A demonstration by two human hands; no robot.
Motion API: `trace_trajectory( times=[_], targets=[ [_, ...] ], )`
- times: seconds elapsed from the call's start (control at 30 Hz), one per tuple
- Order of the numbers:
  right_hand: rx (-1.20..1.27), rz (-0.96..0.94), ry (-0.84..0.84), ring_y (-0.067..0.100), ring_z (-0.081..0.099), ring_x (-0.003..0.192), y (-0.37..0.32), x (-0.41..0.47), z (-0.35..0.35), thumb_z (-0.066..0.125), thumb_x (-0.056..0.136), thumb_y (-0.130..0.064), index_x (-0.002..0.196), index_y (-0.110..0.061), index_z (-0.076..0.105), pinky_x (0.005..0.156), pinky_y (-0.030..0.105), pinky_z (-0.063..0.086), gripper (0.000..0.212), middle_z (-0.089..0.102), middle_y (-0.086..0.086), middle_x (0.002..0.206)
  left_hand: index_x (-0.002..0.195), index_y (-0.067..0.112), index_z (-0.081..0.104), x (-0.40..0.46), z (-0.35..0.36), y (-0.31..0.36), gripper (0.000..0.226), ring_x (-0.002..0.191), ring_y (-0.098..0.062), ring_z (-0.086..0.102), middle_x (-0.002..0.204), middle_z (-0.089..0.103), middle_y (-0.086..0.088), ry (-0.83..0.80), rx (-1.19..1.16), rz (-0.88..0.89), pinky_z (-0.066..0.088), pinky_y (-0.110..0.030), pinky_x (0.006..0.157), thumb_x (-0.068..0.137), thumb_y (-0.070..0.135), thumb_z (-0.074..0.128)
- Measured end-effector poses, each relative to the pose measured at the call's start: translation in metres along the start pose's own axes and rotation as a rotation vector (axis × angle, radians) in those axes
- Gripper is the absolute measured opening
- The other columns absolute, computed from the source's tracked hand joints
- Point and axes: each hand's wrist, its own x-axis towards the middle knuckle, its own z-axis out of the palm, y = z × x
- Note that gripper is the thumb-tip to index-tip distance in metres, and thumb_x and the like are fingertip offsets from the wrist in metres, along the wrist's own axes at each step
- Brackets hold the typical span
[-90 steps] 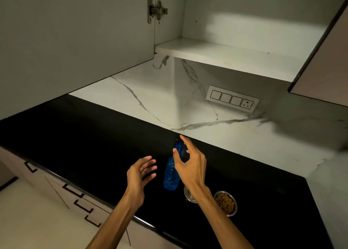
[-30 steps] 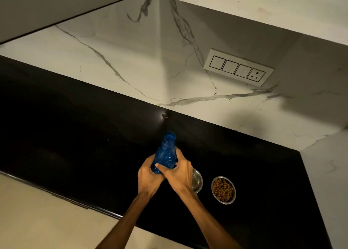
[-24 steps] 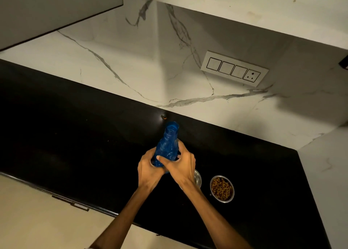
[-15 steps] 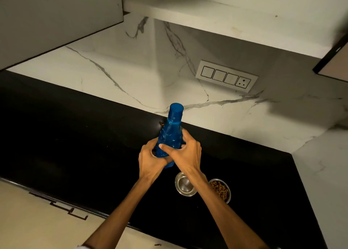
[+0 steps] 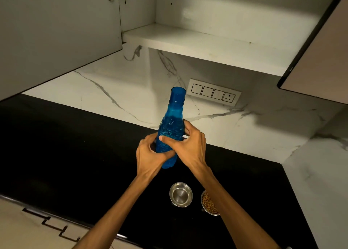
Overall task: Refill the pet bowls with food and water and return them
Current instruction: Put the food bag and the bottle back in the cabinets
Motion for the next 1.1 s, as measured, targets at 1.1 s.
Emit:
trace_trajectory(
  times=[1.1],
  targets=[
    [0.054,-0.165,0.117,-0.008,0.071,0.089,-0.085,0.0,-0.077,0.091,0.069,-0.053,0.118,-0.029,0.073,0.079,0.025,0.063,0.058,0.078,-0.019,0.102,0.114,0.022,0.074,-0.015,-0.029,0.122,0.072,0.09,-0.01,0.069,0.102,0.075,0.008,-0.047,-0.167,0.054,0.062,-0.039,0.08,0.05,0.055,0.082]
  ],
)
